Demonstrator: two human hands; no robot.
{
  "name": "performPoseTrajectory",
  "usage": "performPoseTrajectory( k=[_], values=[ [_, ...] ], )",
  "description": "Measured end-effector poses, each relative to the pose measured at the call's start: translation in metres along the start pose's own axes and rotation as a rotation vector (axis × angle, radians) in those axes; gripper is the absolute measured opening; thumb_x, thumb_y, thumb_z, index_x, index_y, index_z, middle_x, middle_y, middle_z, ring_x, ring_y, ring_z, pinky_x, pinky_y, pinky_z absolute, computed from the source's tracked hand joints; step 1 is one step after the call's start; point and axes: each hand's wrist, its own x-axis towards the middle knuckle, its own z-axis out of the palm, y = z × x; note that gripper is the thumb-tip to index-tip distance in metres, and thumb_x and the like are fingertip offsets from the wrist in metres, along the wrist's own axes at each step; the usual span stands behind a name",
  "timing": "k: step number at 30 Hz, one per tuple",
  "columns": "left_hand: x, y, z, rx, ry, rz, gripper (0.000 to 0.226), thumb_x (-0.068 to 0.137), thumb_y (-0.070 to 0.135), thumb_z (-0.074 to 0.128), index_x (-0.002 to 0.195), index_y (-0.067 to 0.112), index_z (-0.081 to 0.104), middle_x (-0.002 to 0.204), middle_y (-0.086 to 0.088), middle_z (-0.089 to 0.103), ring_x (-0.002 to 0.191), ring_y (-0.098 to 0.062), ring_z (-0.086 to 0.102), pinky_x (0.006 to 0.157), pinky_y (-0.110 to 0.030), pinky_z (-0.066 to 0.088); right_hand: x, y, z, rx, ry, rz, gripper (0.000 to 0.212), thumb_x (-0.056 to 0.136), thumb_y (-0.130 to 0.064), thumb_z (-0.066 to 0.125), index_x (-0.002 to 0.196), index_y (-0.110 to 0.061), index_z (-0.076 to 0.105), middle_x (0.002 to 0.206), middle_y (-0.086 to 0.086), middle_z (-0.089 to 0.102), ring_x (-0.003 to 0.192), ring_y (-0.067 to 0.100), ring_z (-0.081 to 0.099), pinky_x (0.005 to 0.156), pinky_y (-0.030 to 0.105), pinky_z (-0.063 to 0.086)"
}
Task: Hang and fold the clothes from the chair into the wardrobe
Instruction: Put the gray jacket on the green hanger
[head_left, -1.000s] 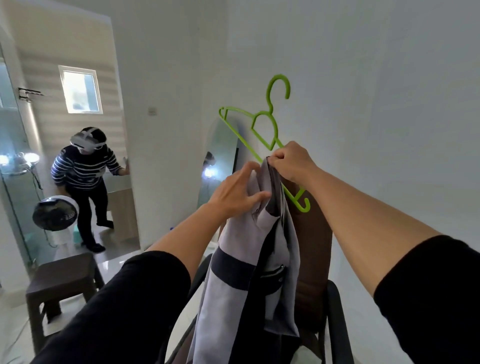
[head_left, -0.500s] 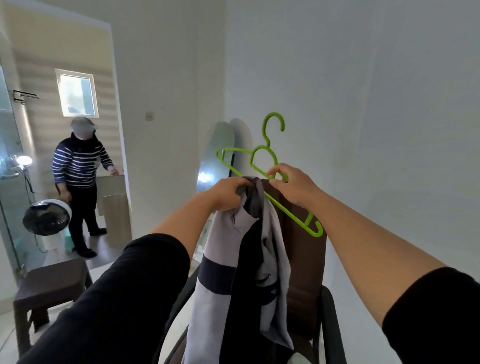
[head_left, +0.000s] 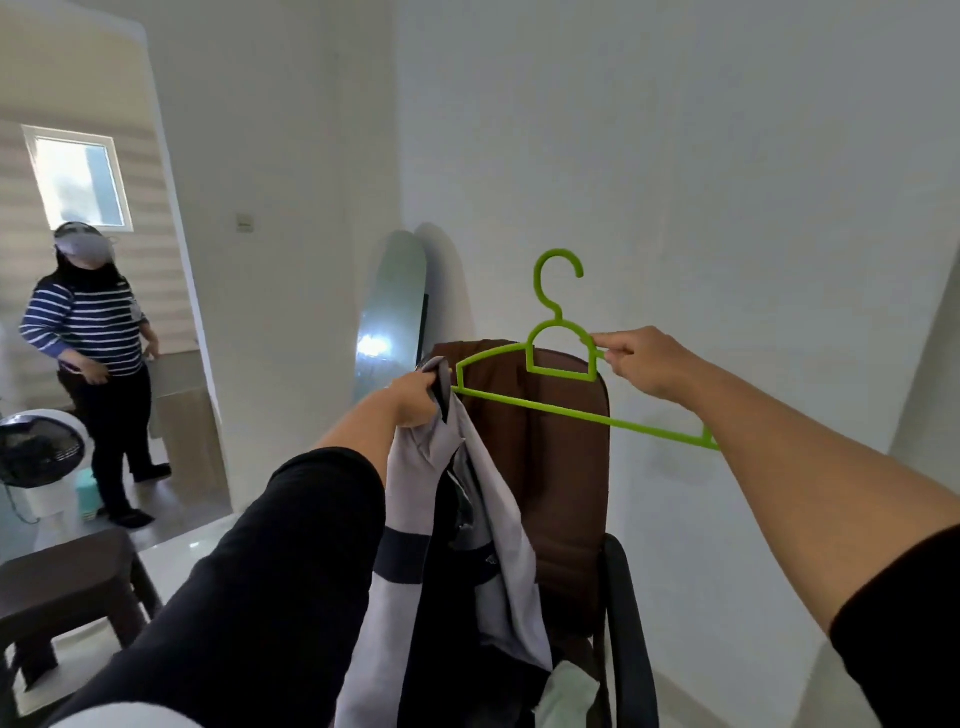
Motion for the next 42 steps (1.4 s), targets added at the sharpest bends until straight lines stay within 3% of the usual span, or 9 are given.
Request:
performPoseTrajectory(
  k=[2, 5, 7, 10, 18, 22, 31, 37, 42],
  values=[
    [0.000, 0.001, 0.005, 0.022, -0.017, -0.013, 0.056, 0.092, 0.005, 0.038, 0.147, 0.008, 0.029, 0.148, -0.017, 0.035, 0.133, -0.035, 0.037, 0.108, -0.037, 0.034, -0.006, 0.004, -0.010, -0.019, -0.021, 0.010, 0.039, 0.098, -0.012, 0.040, 0.131, -0.025, 0.055, 0.074, -0.012, 0.043, 0.071, 0.006, 0.044, 0.080, 0.024, 0.030],
    [0.000, 0.002, 0.009, 0.051, -0.027, -0.016, 0.056, 0.092, 0.007, 0.041, 0.146, 0.009, 0.029, 0.147, -0.016, 0.037, 0.133, -0.033, 0.039, 0.109, -0.036, 0.034, -0.015, 0.008, -0.021, -0.065, -0.084, 0.008, 0.037, 0.098, -0.012, 0.041, 0.129, -0.025, 0.058, 0.076, -0.015, 0.046, 0.090, 0.015, 0.047, 0.084, 0.023, 0.030],
    [-0.001, 0.006, 0.010, 0.050, -0.038, -0.004, 0.056, 0.091, 0.007, 0.042, 0.146, 0.009, 0.030, 0.145, -0.017, 0.039, 0.131, -0.033, 0.040, 0.108, -0.036, 0.036, -0.018, 0.010, -0.023, -0.067, -0.098, 0.008, 0.037, 0.098, -0.011, 0.041, 0.129, -0.023, 0.058, 0.071, -0.018, 0.040, 0.085, 0.011, 0.043, 0.076, 0.020, 0.034],
    [-0.001, 0.014, 0.012, 0.004, -0.035, 0.035, 0.052, 0.091, 0.004, 0.042, 0.143, 0.009, 0.036, 0.138, -0.019, 0.045, 0.124, -0.034, 0.045, 0.099, -0.034, 0.039, -0.021, 0.009, -0.020, -0.030, -0.087, -0.001, 0.038, 0.098, -0.009, 0.041, 0.129, -0.021, 0.059, 0.069, -0.017, 0.039, 0.069, 0.004, 0.041, 0.060, 0.013, 0.030],
    [-0.004, 0.009, 0.010, -0.109, 0.015, 0.049, 0.067, 0.085, -0.005, 0.043, 0.146, 0.019, 0.033, 0.135, -0.017, 0.047, 0.120, -0.034, 0.047, 0.099, -0.036, 0.042, -0.018, 0.002, -0.023, 0.087, -0.132, 0.004, 0.037, 0.098, -0.009, 0.041, 0.125, -0.024, 0.061, 0.065, -0.002, 0.040, 0.055, 0.010, 0.028, 0.052, 0.019, 0.023],
    [-0.004, 0.008, 0.006, -0.174, 0.057, 0.079, 0.068, 0.082, -0.008, 0.040, 0.142, 0.023, 0.041, 0.128, -0.016, 0.053, 0.113, -0.034, 0.051, 0.096, -0.036, 0.045, -0.014, 0.000, -0.013, 0.053, -0.088, -0.041, 0.037, 0.098, -0.011, 0.042, 0.127, -0.024, 0.060, 0.064, -0.006, 0.043, 0.060, 0.007, 0.039, 0.058, 0.016, 0.032],
    [-0.004, 0.016, -0.017, -0.319, 0.190, 0.077, 0.060, 0.086, -0.009, 0.034, 0.138, 0.018, 0.047, 0.122, -0.011, 0.052, 0.111, -0.029, 0.049, 0.084, -0.025, 0.040, -0.006, -0.007, 0.000, 0.095, -0.070, -0.085, 0.038, 0.099, -0.010, 0.040, 0.130, -0.022, 0.056, 0.067, -0.017, 0.039, 0.059, -0.001, 0.035, 0.055, 0.013, 0.028],
    [-0.005, 0.058, -0.032, -0.426, 0.227, 0.277, 0.050, 0.089, -0.007, 0.035, 0.124, 0.016, 0.063, 0.118, -0.005, 0.064, 0.104, -0.017, 0.056, 0.091, -0.023, 0.044, 0.001, -0.013, 0.017, 0.211, -0.053, -0.155, 0.037, 0.098, -0.006, 0.042, 0.128, -0.020, 0.058, 0.069, -0.020, 0.043, 0.068, -0.001, 0.043, 0.071, 0.013, 0.034],
    [-0.008, 0.075, -0.060, -0.678, 0.232, 0.329, 0.032, 0.088, -0.001, 0.046, 0.108, 0.003, 0.069, 0.106, -0.002, 0.064, 0.098, -0.012, 0.057, 0.094, -0.023, 0.044, 0.006, -0.013, 0.023, 0.460, 0.076, -0.143, 0.036, 0.097, -0.004, 0.044, 0.124, -0.019, 0.062, 0.064, -0.017, 0.043, 0.053, -0.004, 0.040, 0.049, 0.007, 0.033]
  ],
)
